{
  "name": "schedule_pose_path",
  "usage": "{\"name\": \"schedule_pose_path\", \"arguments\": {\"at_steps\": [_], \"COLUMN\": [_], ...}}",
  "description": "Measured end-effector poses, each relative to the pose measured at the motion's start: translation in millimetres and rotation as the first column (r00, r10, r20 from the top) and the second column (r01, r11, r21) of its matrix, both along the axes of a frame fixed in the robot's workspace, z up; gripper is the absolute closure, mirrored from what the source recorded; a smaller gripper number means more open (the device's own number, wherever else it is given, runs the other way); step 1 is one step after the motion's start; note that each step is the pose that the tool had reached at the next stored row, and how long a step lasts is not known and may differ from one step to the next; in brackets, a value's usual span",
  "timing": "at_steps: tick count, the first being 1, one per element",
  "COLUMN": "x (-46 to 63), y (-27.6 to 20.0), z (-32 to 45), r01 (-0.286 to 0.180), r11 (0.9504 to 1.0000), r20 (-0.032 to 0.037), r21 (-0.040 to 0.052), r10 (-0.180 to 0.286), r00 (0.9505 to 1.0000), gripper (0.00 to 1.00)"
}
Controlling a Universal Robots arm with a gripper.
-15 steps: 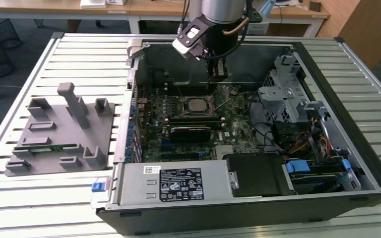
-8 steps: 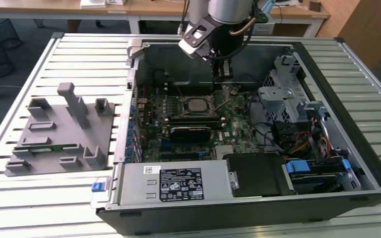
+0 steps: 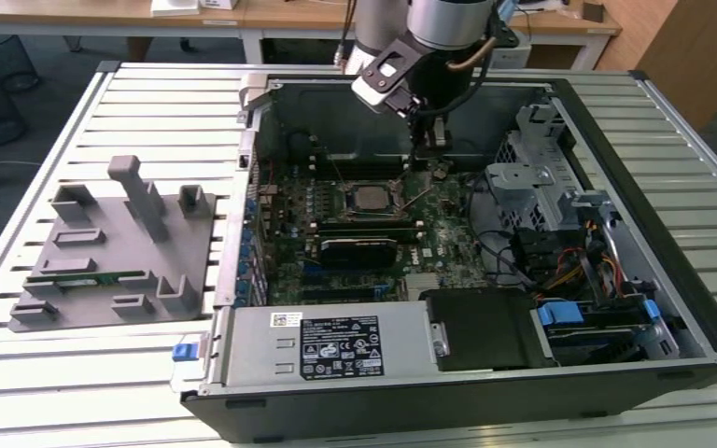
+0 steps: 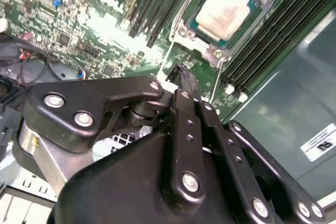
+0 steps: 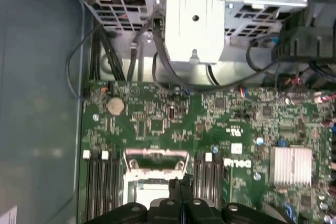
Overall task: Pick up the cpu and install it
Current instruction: 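Close the cpu cover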
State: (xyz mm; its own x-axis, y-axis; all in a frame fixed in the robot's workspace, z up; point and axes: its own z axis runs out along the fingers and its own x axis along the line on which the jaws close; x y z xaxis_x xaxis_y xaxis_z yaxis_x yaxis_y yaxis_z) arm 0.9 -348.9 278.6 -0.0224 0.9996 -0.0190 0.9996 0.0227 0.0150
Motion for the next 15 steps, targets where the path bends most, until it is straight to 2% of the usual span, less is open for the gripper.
{"name": "schedule_pose_path", "arguments": {"at_steps": [5, 15], "x": [3.6, 18.9], "y": [10.1, 17.8], "z": [-4.4, -10.6], "r01": [0.000, 0.000], "r11": [1.0000, 1.0000], "r20": [-0.0005, -0.0028], "r21": [-0.0001, 0.0000], "r10": [0.000, 0.000], "r00": [1.0000, 1.0000], "gripper": [0.89, 0.89]}}
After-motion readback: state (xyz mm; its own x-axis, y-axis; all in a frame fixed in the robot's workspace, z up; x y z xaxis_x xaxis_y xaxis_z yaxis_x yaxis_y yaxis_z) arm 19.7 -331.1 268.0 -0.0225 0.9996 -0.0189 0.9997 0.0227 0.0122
